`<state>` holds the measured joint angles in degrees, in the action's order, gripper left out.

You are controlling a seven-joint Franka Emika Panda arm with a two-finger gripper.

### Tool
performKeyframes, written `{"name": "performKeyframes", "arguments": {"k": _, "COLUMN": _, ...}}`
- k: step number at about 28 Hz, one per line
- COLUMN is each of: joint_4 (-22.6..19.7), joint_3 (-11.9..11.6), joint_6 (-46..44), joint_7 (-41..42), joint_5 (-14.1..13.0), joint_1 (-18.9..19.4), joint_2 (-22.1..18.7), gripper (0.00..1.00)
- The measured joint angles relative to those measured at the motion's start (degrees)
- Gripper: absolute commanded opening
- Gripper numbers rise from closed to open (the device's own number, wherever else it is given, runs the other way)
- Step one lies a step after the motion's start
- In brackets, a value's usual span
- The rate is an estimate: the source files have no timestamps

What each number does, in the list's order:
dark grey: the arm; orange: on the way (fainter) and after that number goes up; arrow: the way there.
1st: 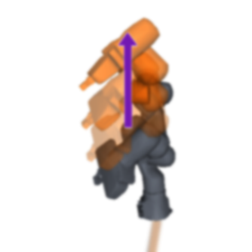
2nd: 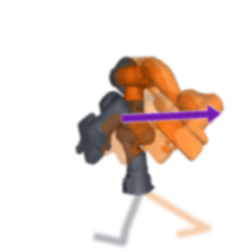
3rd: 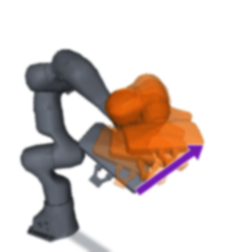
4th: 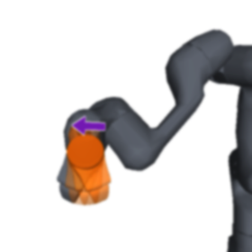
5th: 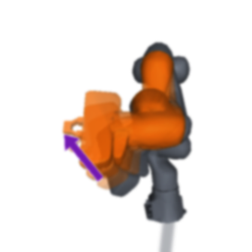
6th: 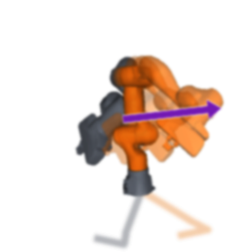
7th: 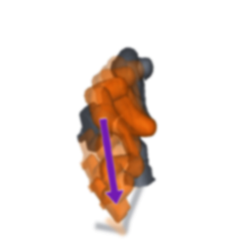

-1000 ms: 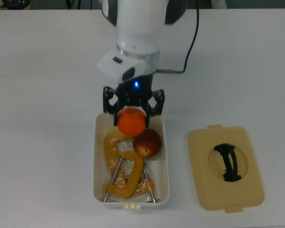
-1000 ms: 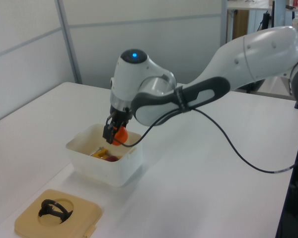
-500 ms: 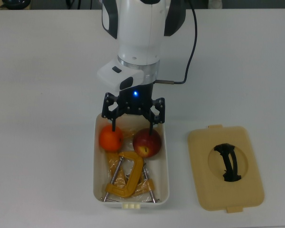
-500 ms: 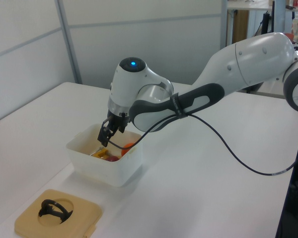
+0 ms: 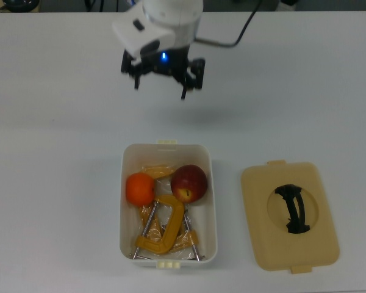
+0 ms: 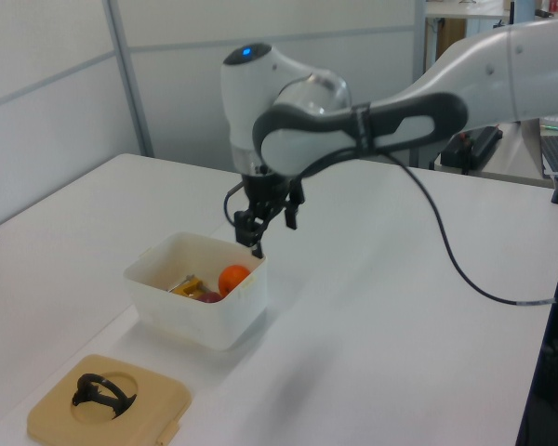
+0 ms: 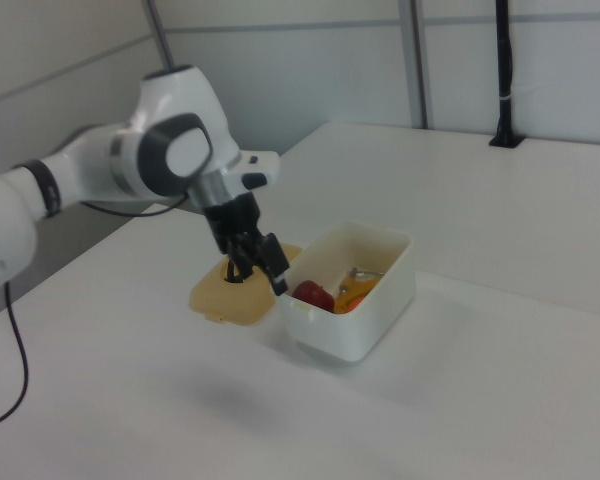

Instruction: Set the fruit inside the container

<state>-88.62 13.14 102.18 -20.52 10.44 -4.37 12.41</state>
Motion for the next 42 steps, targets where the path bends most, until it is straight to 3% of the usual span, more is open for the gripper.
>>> {"name": "performKeyframes", "arguments": {"k": 3, "joint_4": 0.00, "joint_3": -1.07, "joint_6": -5.10, "joint_7": 1.70, "joint_5": -2.35, "joint_1": 0.00, "joint_2": -2.91, "gripper": 1.00}}
{"name": "performKeyframes", "arguments": {"k": 9, "joint_4": -0.03, "joint_3": -7.28, "joint_6": -9.69, "joint_7": 8.00, "joint_5": -8.83, "joint_1": -0.01, "joint_2": -8.52, "gripper": 1.00}}
{"name": "performKeyframes", "arguments": {"k": 14, "joint_4": -0.44, "joint_3": -11.31, "joint_6": -10.03, "joint_7": 13.40, "joint_5": -12.06, "joint_1": -0.04, "joint_2": -10.60, "gripper": 1.00}}
{"name": "performKeyframes", "arguments": {"k": 18, "joint_4": -0.77, "joint_3": -11.77, "joint_6": -10.03, "joint_7": 14.95, "joint_5": -12.24, "joint_1": 0.01, "joint_2": -10.95, "gripper": 1.00}}
{"name": "performKeyframes", "arguments": {"k": 26, "joint_4": -1.65, "joint_3": -11.48, "joint_6": -10.03, "joint_7": 15.25, "joint_5": -9.84, "joint_1": 1.49, "joint_2": -10.93, "gripper": 1.00}}
{"name": "performKeyframes", "arguments": {"k": 42, "joint_4": -1.66, "joint_3": -11.63, "joint_6": -10.03, "joint_7": 15.25, "joint_5": -9.51, "joint_1": 1.61, "joint_2": -10.94, "gripper": 1.00}}
